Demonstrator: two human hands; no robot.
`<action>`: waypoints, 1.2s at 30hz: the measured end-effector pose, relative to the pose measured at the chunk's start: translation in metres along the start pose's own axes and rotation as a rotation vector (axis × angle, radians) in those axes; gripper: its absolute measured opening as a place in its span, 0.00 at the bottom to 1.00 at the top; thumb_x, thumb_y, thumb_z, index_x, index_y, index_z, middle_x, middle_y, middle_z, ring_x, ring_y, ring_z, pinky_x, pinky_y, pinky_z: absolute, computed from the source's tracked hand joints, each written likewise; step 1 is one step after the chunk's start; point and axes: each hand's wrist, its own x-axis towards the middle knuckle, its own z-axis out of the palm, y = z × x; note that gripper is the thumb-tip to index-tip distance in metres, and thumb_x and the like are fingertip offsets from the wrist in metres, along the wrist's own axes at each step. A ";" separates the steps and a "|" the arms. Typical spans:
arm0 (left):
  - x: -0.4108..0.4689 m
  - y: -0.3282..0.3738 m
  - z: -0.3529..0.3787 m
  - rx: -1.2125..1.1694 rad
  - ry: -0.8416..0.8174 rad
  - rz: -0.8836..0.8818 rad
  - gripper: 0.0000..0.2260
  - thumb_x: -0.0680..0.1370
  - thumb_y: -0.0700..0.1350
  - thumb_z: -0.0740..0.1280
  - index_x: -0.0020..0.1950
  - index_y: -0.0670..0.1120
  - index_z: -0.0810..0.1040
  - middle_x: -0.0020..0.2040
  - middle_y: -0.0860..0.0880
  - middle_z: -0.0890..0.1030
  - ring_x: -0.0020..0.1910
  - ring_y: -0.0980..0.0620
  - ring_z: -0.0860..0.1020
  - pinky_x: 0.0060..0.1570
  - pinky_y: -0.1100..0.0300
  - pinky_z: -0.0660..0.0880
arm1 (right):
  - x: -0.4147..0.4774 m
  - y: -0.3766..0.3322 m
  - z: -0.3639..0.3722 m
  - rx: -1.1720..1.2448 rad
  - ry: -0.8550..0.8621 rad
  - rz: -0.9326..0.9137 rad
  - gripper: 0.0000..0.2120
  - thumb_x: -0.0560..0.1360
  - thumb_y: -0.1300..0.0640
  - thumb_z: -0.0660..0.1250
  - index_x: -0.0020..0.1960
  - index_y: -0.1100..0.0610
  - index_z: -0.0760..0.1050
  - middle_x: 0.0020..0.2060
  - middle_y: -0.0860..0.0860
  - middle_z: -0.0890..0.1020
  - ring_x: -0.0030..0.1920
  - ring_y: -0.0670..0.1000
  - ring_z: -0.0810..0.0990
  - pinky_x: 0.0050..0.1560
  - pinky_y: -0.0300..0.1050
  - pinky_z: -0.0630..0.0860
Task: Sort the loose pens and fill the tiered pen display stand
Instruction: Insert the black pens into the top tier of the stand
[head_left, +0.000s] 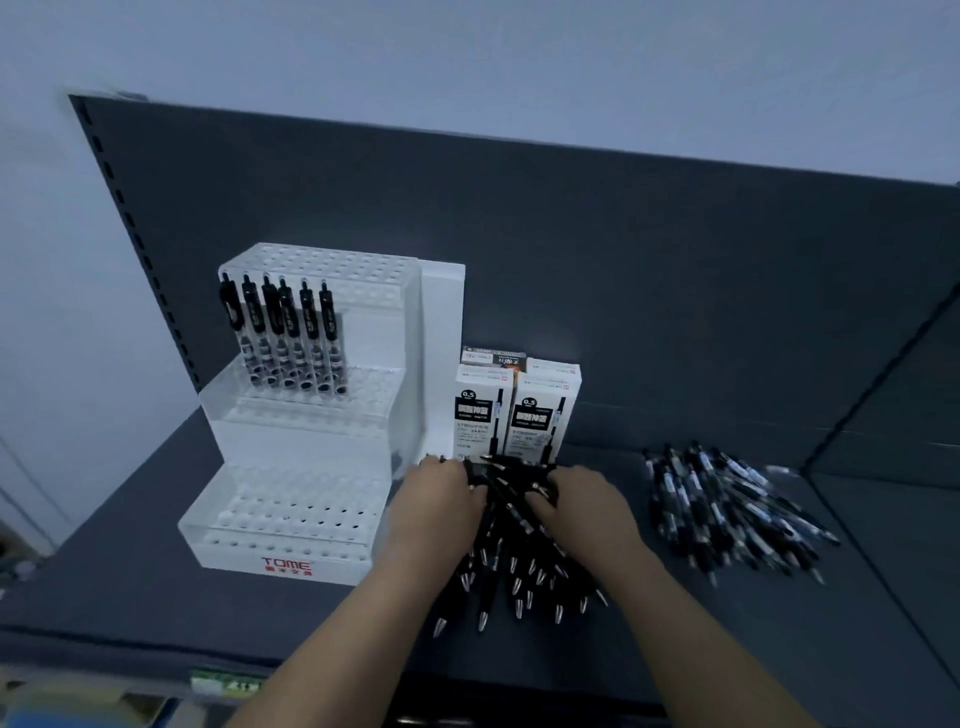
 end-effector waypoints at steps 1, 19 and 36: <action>0.003 0.000 0.006 0.008 -0.040 -0.069 0.16 0.78 0.55 0.63 0.51 0.43 0.78 0.51 0.44 0.79 0.50 0.44 0.78 0.48 0.54 0.75 | 0.001 0.001 0.003 0.003 -0.014 -0.009 0.13 0.77 0.45 0.63 0.47 0.55 0.76 0.47 0.54 0.80 0.50 0.55 0.79 0.43 0.45 0.73; 0.026 0.013 0.034 -0.160 -0.199 -0.375 0.15 0.78 0.42 0.63 0.62 0.38 0.65 0.64 0.38 0.69 0.61 0.39 0.74 0.54 0.51 0.71 | 0.023 0.014 0.020 0.096 -0.143 -0.062 0.22 0.74 0.41 0.65 0.58 0.57 0.72 0.56 0.55 0.74 0.56 0.54 0.74 0.53 0.46 0.71; 0.018 0.003 0.024 -0.377 -0.037 -0.273 0.06 0.78 0.44 0.63 0.50 0.42 0.73 0.42 0.47 0.77 0.49 0.43 0.77 0.44 0.59 0.69 | 0.029 0.027 0.008 0.185 -0.223 -0.107 0.09 0.81 0.51 0.59 0.49 0.56 0.69 0.47 0.52 0.77 0.44 0.52 0.73 0.42 0.45 0.67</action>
